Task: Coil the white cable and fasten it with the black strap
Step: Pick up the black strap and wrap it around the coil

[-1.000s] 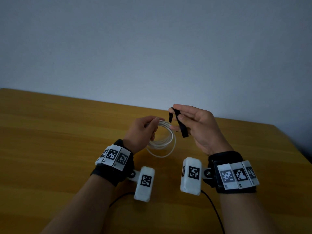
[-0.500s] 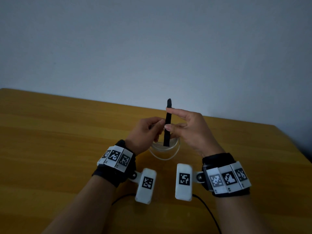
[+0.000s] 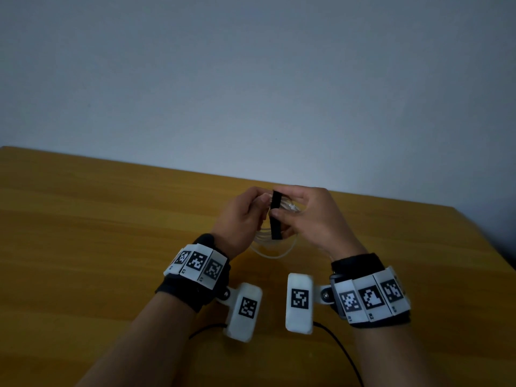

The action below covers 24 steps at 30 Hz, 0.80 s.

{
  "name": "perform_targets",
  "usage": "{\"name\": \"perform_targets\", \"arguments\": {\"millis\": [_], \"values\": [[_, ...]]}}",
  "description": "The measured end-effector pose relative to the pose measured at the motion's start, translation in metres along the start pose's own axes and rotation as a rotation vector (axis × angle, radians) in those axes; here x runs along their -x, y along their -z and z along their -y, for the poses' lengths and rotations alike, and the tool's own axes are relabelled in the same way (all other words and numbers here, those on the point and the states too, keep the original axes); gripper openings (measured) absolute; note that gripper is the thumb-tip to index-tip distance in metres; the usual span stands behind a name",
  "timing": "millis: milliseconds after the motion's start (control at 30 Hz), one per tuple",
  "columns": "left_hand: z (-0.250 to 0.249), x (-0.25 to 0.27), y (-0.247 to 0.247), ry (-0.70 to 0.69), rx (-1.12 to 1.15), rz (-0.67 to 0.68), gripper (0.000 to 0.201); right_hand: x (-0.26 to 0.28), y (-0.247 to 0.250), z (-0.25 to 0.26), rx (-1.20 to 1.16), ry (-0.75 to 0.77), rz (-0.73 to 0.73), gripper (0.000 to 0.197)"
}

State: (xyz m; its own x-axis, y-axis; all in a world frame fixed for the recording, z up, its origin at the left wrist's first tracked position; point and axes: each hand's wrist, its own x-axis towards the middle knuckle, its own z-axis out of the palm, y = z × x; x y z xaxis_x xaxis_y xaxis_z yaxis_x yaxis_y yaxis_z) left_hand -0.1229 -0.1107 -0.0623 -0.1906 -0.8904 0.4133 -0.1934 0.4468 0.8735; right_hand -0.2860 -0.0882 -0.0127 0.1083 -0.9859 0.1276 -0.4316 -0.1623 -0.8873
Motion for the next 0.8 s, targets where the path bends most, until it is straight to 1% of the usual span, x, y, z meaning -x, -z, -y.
{"name": "perform_targets", "arguments": {"millis": [133,233,300,400,500,600,700,800], "values": [[-0.003,0.001,-0.002,0.008,0.056,-0.021,0.028,0.001,0.000,0.000,0.062,0.030,-0.043,0.039],[-0.001,0.001,-0.001,0.025,0.123,-0.022,0.020,0.003,0.000,0.001,0.222,0.068,-0.068,0.029],[0.001,0.001,0.001,0.030,0.140,0.009,0.018,0.004,0.000,0.002,0.336,0.127,-0.076,0.024],[0.003,0.000,0.003,0.023,0.143,0.071,0.025,0.004,0.002,0.000,0.442,0.139,-0.071,0.019],[0.001,0.000,0.003,0.018,0.167,0.083,0.029,0.000,0.005,-0.005,0.415,0.162,-0.073,0.016],[0.000,-0.001,0.002,0.015,0.198,0.079,0.033,0.001,0.007,-0.005,0.323,0.125,-0.033,0.019],[-0.003,-0.001,0.002,0.017,0.231,0.060,0.033,0.001,0.003,-0.007,0.245,0.123,-0.026,0.013],[-0.004,-0.001,0.003,-0.003,0.221,0.041,0.035,0.000,0.000,-0.008,0.178,0.126,-0.060,0.020]]}}
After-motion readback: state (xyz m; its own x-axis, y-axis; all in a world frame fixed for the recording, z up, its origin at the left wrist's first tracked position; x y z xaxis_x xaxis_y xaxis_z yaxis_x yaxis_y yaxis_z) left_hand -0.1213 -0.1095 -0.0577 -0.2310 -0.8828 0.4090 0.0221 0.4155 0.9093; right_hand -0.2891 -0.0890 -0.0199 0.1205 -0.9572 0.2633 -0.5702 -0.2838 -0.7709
